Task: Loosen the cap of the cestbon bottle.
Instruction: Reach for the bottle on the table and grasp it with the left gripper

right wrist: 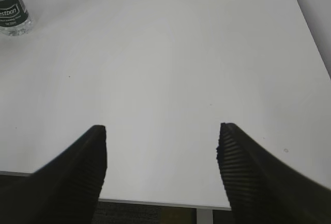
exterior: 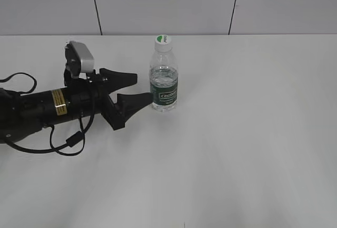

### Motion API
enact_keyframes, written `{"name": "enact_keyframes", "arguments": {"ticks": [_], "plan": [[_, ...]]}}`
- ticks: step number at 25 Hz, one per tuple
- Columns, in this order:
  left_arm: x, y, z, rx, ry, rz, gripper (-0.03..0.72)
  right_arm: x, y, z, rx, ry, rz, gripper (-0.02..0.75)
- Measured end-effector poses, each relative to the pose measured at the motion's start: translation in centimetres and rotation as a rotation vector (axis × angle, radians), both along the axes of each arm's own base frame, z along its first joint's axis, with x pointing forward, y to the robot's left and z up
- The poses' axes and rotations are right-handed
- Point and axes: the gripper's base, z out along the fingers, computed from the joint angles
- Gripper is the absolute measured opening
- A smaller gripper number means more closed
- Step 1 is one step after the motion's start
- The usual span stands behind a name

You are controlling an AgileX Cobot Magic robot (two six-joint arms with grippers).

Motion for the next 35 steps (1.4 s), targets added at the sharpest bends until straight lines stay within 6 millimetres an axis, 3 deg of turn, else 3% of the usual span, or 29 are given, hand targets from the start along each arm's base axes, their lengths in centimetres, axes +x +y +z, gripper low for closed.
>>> {"name": "enact_keyframes", "arguments": {"ticks": [18,35], "plan": [[1.9,-0.5,-4.0,-0.019,0.084,0.088,0.503,0.0,0.0,0.0,0.0,0.0,0.0,0.516],[4.8,-5.1,-4.3,-0.063,0.037,0.04,0.503,0.0,0.0,0.0,0.0,0.0,0.0,0.516]]}}
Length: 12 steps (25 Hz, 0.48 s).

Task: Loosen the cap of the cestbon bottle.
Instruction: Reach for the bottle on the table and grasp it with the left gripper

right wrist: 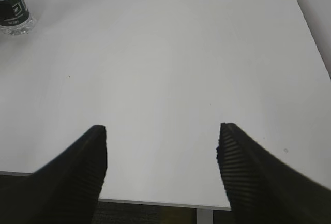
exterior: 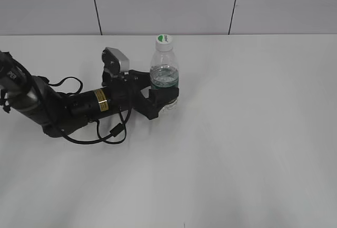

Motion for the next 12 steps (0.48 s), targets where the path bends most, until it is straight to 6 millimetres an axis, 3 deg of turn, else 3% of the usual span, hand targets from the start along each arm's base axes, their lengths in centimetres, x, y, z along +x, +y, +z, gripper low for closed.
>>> {"name": "enact_keyframes", "arguments": {"ticks": [12], "plan": [[1.1,-1.4,0.2,0.002,0.011,0.001,0.503,0.0,0.0,0.0,0.0,0.0,0.0,0.516]]}}
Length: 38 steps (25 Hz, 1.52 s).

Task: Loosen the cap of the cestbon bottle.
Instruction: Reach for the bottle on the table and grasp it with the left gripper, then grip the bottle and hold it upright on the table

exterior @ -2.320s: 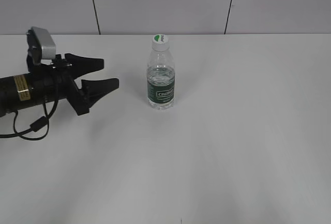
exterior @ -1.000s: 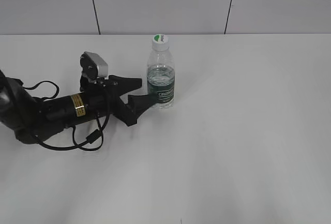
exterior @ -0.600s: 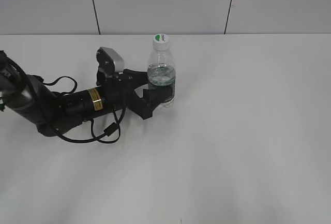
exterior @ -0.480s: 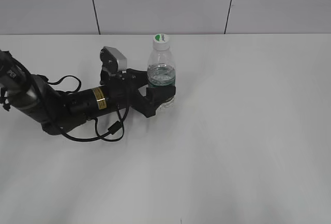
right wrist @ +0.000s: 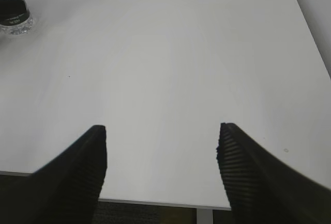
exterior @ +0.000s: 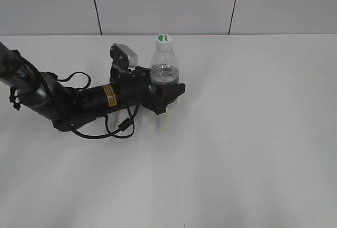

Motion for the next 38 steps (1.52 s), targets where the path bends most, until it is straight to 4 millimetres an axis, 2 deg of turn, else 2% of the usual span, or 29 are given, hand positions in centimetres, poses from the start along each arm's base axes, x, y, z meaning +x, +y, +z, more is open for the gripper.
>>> {"name": "enact_keyframes", "arguments": {"ticks": [8,12,24,32,35,38], "plan": [[0.1,0.0,0.0,-0.002,0.006,0.001,0.495,0.0,0.0,0.0,0.0,0.0,0.0,0.516],[0.1,-0.1,0.0,-0.003,0.004,0.003,0.414,0.0,0.0,0.0,0.0,0.0,0.0,0.516],[-0.2,-0.2,-0.2,-0.033,-0.006,-0.028,0.411,0.0,0.0,0.0,0.0,0.0,0.0,0.516],[-1.0,-0.3,-0.3,0.0,-0.035,-0.141,0.411,0.0,0.0,0.0,0.0,0.0,0.0,0.516],[-1.3,-0.1,0.3,0.047,-0.066,-0.218,0.411,0.0,0.0,0.0,0.0,0.0,0.0,0.516],[-1.8,-0.1,1.6,0.086,-0.123,-0.316,0.41,0.0,0.0,0.0,0.0,0.0,0.0,0.516]]}}
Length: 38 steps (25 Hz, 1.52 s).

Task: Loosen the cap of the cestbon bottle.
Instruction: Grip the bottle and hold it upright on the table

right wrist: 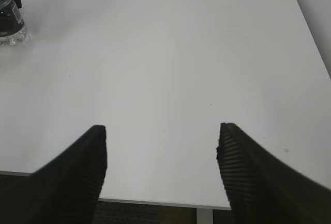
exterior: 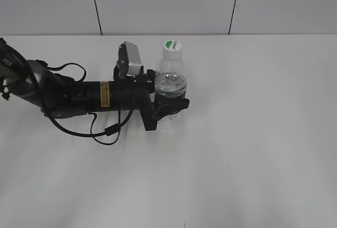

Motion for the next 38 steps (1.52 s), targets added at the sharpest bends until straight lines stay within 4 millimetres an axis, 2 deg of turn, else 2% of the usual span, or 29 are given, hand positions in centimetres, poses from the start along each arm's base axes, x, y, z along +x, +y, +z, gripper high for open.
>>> {"name": "enact_keyframes", "arguments": {"ticks": [2,5,10,17,38], "plan": [[-0.4,0.0,0.9,0.004,-0.02,-0.027,0.41,0.0,0.0,0.0,0.0,0.0,0.0,0.516],[-1.1,0.6,1.2,0.001,-0.001,-0.015,0.41,0.0,0.0,0.0,0.0,0.0,0.0,0.516],[-2.7,2.2,0.4,0.021,0.07,0.049,0.409,0.0,0.0,0.0,0.0,0.0,0.0,0.516],[-4.8,3.1,-0.6,0.047,0.107,0.079,0.409,0.0,0.0,0.0,0.0,0.0,0.0,0.516],[-4.8,3.2,-1.3,0.006,0.102,0.106,0.408,0.0,0.5,-0.2,0.045,0.011,0.032,0.516]]}}
